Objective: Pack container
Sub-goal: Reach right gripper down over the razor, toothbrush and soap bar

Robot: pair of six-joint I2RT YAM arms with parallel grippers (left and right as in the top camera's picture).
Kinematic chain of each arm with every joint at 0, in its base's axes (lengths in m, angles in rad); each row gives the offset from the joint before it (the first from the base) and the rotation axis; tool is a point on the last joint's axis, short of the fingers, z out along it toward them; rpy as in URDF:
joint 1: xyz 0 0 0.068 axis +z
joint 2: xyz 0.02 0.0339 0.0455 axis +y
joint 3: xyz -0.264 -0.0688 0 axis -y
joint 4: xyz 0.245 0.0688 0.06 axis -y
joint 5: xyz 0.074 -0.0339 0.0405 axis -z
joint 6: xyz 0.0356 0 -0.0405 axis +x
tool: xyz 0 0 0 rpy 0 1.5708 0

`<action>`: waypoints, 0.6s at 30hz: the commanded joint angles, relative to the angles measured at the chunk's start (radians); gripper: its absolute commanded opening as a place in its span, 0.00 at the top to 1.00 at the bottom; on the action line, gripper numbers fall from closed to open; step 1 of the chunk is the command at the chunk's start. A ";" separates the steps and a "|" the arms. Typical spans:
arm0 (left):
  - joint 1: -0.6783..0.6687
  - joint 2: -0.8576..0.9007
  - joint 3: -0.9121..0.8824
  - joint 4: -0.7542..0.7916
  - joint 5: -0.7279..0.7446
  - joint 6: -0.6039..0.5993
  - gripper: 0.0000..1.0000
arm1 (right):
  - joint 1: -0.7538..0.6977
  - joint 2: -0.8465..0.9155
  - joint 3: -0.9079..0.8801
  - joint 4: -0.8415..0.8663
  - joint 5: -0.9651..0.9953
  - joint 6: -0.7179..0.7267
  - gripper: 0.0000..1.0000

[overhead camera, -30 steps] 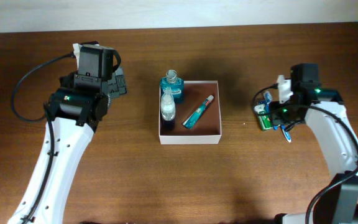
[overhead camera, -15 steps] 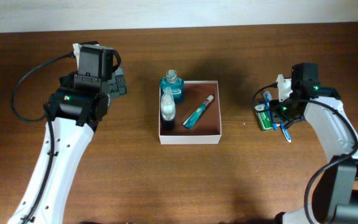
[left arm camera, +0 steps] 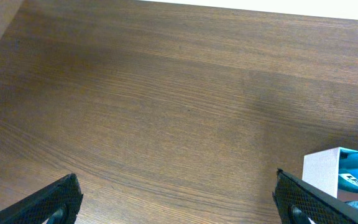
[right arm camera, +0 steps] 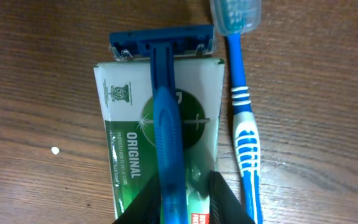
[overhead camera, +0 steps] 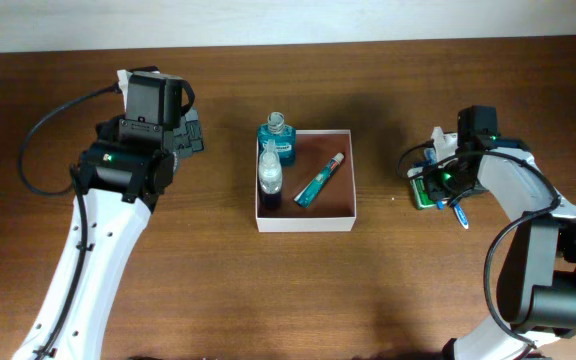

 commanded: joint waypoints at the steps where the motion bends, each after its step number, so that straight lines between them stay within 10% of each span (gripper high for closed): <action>1: 0.003 0.005 0.009 0.003 -0.014 0.005 0.01 | -0.001 0.011 0.008 0.005 -0.016 -0.003 0.82; 18: 0.003 0.005 0.009 0.003 -0.014 0.005 0.01 | -0.001 0.010 0.079 -0.079 -0.017 0.006 0.96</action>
